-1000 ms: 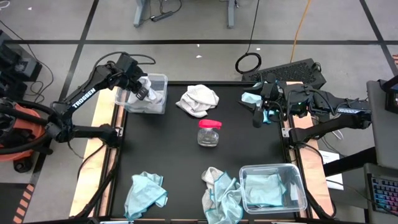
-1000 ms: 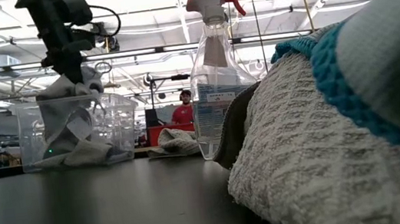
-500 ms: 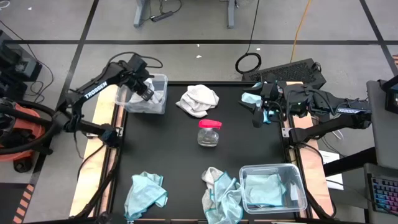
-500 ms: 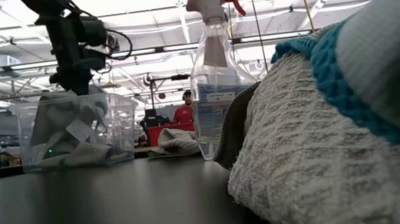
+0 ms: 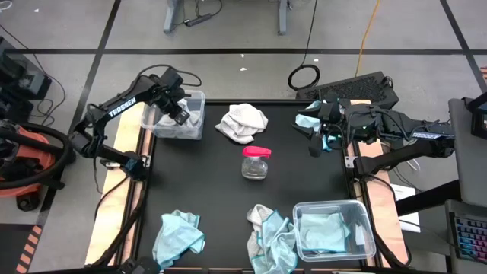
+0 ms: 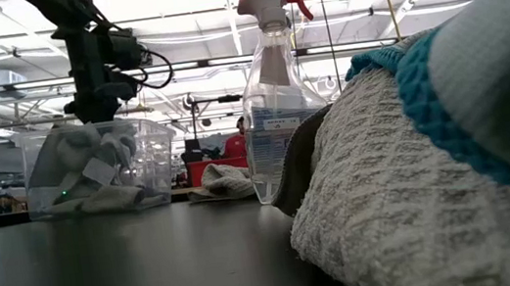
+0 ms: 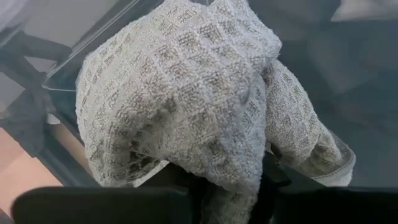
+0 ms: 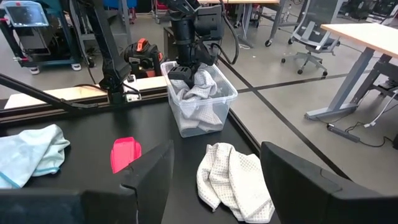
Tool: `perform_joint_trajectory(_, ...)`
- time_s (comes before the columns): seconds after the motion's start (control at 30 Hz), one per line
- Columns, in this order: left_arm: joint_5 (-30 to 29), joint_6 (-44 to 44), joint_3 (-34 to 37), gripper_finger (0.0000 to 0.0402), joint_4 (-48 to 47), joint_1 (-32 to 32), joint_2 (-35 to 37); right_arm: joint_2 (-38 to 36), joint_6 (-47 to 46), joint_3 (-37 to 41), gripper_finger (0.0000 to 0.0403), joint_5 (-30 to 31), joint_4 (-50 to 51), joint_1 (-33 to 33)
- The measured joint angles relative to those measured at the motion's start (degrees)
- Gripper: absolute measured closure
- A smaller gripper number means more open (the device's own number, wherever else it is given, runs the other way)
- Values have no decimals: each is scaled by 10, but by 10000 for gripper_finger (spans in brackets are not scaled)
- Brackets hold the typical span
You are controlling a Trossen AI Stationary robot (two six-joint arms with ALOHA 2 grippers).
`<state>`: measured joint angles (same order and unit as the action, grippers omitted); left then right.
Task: Sort microfiber towel by color & place in baskets
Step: Put the gray towel into the top transparent bin, then put the blue towel into the bottom transparent bin
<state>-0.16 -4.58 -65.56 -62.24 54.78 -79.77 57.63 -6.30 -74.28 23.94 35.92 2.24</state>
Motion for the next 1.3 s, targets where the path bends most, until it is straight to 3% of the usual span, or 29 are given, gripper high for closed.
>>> perform_joint_trajectory(0.3,-4,3,0,231,-18,0,1,0,1,0,172,0,0,0)
perform_joint_trajectory(0.53,-4,11,0,192,-16,0,31,0,0,0,172,0,0,0)
perform_joint_trajectory(0.67,3,9,0,187,-16,0,55,0,-1,0,172,0,-1,0)
perform_joint_trajectory(0.87,68,7,0,187,-15,0,79,0,-1,0,172,0,-2,0)
perform_joint_trajectory(1.13,76,3,0,187,-15,0,81,0,-1,0,172,0,-10,0)
perform_joint_trajectory(1.3,119,-2,0,188,-16,-1,81,0,-6,0,172,-3,-10,0)
